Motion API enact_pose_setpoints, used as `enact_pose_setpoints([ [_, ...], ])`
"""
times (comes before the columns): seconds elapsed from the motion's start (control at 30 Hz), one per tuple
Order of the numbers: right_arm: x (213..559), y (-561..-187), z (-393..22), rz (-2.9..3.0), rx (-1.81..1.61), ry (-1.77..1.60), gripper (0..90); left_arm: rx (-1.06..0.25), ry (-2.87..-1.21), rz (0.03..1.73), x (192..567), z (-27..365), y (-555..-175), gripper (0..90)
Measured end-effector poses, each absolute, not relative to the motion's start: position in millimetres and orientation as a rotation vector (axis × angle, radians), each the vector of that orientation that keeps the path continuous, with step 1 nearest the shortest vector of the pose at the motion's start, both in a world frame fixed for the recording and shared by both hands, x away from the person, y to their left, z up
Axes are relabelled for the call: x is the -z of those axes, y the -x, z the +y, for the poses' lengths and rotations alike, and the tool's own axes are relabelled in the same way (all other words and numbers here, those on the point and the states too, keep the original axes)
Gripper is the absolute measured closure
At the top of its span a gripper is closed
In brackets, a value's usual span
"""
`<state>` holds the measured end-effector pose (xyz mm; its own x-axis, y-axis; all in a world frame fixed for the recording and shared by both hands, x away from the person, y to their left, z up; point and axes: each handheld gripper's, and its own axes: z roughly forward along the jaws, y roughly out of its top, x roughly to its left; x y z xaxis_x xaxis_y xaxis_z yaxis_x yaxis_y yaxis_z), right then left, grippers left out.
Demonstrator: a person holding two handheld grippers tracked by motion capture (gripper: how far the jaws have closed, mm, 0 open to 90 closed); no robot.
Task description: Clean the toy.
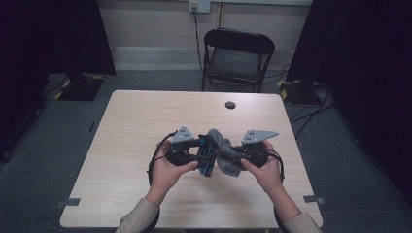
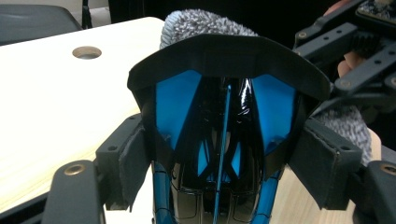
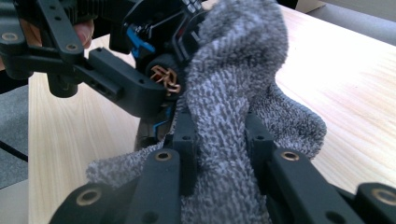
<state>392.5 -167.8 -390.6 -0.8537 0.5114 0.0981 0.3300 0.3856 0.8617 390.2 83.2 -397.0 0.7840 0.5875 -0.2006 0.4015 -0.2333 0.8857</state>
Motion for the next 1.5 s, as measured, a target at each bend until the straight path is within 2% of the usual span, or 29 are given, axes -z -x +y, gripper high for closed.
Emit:
enact_pose_setpoints([
  [0.37,403,-391,-163,2.488,-1.450,-0.773,72.6,-0.215,-1.849,0.762,397,85,-390,25.4],
  [1.2,455,-380,-139,2.635,-1.373,-0.779,72.5,-0.231,-1.813,0.753,383,86,-390,25.5],
  [1.5,458,-379,-159,2.631,-1.319,-0.819,72.2,-0.240,-1.810,0.769,385,95,-390,25.5],
])
